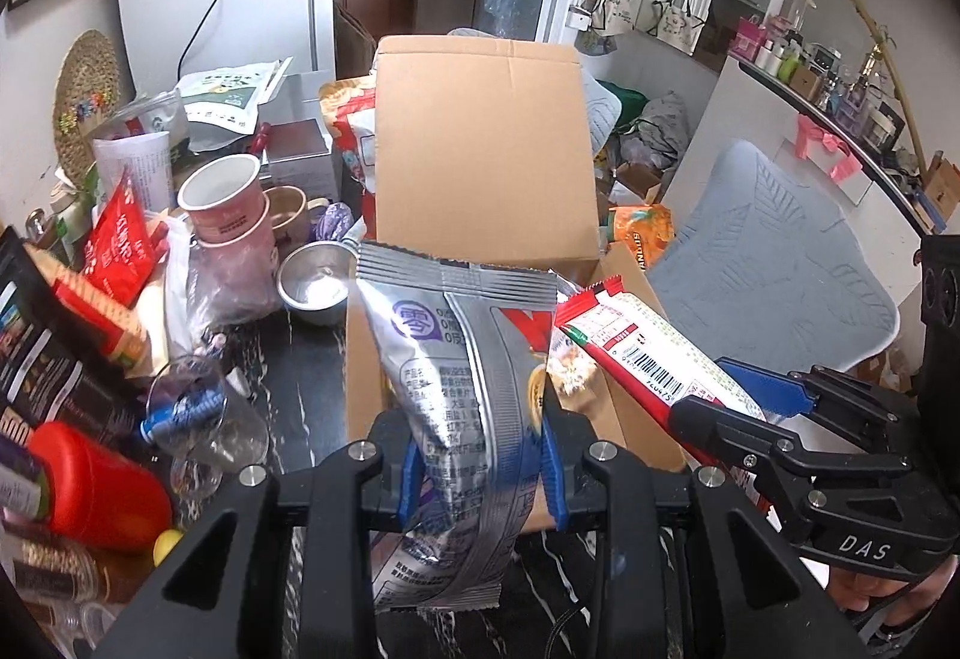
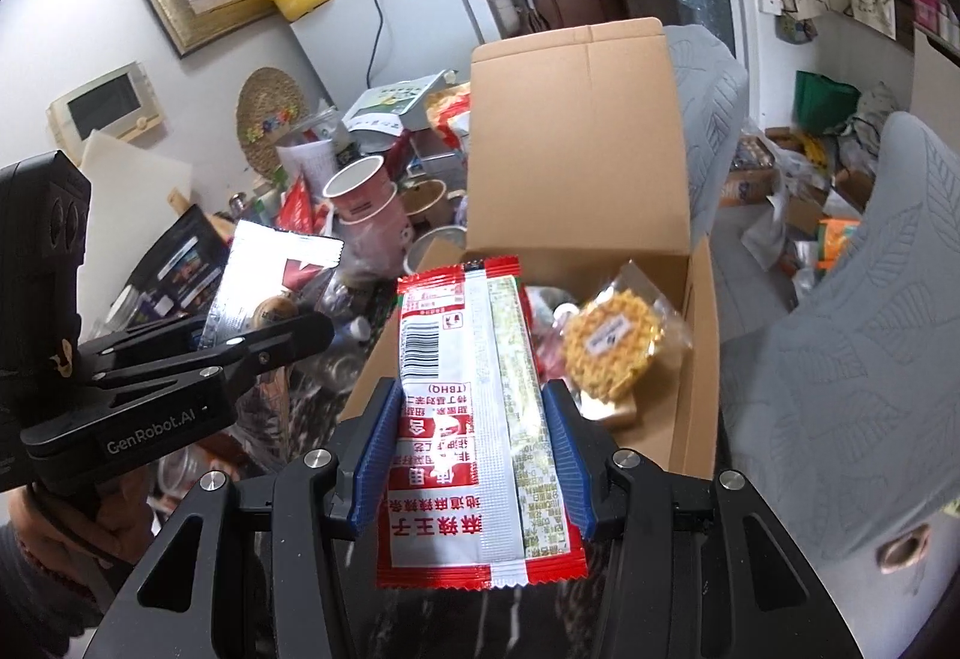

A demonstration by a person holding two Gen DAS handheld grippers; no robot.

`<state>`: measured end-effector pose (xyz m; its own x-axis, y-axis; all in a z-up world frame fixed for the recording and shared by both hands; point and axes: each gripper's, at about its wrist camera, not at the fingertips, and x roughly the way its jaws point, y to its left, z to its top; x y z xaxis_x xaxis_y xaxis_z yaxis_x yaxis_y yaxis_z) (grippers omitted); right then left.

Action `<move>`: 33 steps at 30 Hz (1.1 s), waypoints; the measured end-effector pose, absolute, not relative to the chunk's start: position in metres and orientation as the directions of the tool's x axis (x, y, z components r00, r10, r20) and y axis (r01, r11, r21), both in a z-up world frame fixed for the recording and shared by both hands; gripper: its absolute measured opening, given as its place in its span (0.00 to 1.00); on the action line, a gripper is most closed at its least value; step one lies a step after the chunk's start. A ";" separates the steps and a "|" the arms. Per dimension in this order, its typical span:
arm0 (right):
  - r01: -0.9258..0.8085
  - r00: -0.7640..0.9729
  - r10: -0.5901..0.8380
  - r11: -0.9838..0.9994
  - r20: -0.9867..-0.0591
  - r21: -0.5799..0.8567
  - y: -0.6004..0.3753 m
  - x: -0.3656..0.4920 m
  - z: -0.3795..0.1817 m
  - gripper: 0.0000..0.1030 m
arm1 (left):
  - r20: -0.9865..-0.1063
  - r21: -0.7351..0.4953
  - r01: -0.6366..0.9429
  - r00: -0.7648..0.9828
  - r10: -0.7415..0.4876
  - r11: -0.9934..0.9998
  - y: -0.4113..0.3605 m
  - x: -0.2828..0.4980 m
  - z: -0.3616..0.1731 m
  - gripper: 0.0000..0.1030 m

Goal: Organize snacks
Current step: 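Carry the silver packet and red-white stick packet with both grippers over the box, then lower both packets into the box and open both grippers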

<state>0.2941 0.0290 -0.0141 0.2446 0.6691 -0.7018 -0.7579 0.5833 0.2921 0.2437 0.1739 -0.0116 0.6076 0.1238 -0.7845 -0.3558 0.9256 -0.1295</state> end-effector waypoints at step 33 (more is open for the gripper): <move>-0.745 0.191 0.572 0.613 -0.798 0.261 0.088 0.373 -0.101 0.46 | -0.896 -0.094 -0.399 0.432 0.097 0.912 0.206 0.325 -0.115 0.30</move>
<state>0.3735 0.0883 -0.1010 0.1909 0.5721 -0.7977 -0.7454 0.6133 0.2614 0.3247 0.2064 -0.1152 0.4325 0.0973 -0.8964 -0.3995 0.9119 -0.0938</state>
